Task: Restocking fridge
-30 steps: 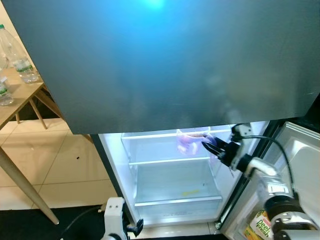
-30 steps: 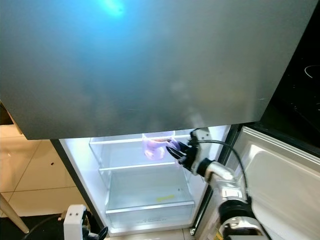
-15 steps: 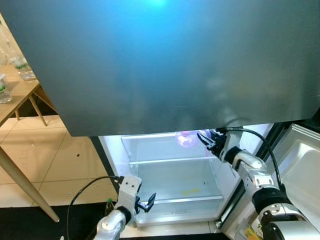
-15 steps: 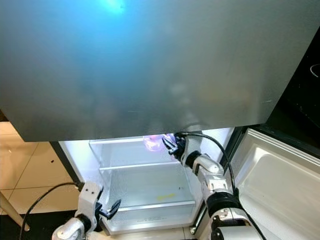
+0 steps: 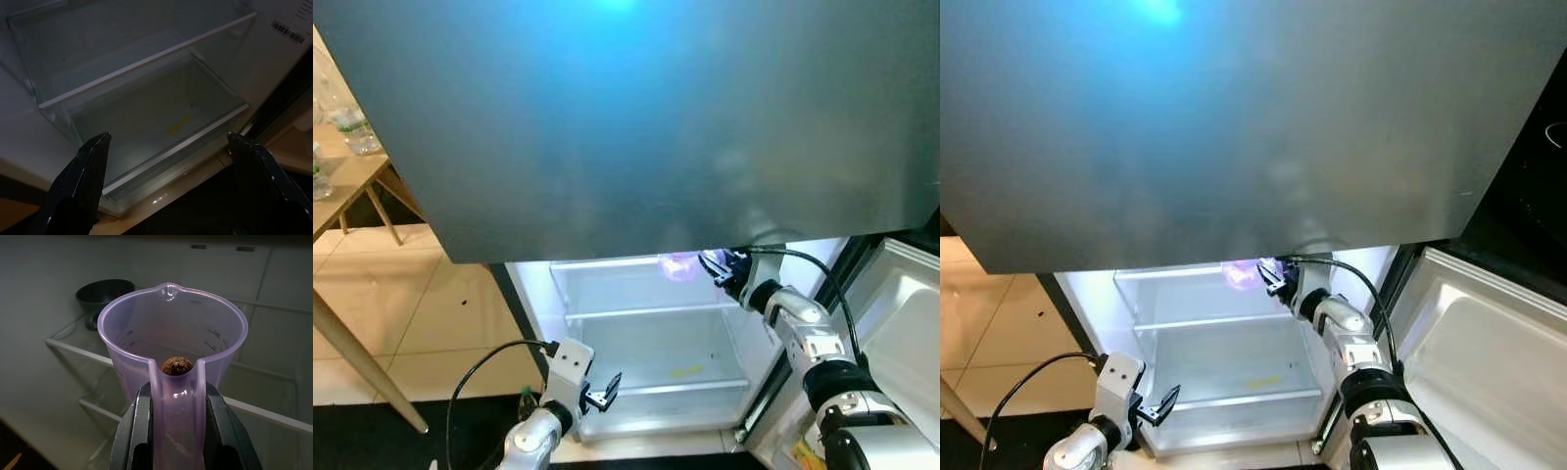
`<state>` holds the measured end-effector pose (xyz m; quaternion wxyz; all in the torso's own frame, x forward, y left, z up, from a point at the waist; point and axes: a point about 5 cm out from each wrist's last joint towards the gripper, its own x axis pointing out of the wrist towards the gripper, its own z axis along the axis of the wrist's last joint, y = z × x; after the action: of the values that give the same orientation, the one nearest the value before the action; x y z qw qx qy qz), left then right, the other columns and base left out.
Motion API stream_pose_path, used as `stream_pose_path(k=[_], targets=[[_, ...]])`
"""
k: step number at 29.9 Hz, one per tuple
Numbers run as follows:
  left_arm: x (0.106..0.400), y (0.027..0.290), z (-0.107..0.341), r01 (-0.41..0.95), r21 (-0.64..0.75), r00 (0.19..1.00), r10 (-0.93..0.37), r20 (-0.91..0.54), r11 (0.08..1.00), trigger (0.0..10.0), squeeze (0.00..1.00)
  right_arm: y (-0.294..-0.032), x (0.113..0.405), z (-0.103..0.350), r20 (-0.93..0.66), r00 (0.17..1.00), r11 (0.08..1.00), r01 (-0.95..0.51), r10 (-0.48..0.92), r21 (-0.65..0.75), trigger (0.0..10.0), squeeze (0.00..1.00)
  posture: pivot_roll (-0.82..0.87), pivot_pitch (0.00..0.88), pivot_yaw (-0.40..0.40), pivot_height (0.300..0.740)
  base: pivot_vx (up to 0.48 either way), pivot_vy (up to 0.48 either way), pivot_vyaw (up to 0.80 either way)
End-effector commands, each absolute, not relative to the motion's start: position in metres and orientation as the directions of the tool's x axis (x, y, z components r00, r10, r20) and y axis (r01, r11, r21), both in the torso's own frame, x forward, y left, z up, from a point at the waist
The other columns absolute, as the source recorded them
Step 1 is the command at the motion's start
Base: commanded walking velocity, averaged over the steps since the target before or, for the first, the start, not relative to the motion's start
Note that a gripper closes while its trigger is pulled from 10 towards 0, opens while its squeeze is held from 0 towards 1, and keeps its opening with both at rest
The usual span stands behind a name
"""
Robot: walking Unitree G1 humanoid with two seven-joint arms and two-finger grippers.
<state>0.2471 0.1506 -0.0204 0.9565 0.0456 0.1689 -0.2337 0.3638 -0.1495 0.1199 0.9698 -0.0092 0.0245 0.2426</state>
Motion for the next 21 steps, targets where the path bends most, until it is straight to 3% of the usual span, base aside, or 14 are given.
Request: stream_pose_path(k=[1, 12, 21], targets=[[0.243, 0.147, -0.023, 0.475, 0.013, 0.825, -0.441, -0.353, 0.88, 10.0, 0.0, -0.147, 0.368, 0.129, -0.022, 0.881, 0.881, -0.473, 0.473, -0.019, 10.0, 0.0, -0.01, 0.026, 0.007, 0.652, 0.0, 0.0, 0.0], [0.242, 0.142, -0.024, 0.497, 0.013, 0.814, -0.462, -0.352, 0.867, 10.0, 0.0, -0.147, 0.363, 0.119, -0.052, 0.879, 0.88, -0.475, 0.473, -0.019, 10.0, 0.0, -0.01, 0.032, 0.007, 0.612, 0.0, 0.0, 0.0], [0.245, 0.138, -0.021, 0.508, 0.02, 0.815, -0.473, -0.336, 0.861, 10.0, 0.0, -0.148, 0.363, 0.13, 0.016, 0.859, 0.86, -0.511, 0.511, -0.007, 10.0, 0.0, -0.01, 0.028, 0.005, 0.592, 0.0, 0.0, 0.0]])
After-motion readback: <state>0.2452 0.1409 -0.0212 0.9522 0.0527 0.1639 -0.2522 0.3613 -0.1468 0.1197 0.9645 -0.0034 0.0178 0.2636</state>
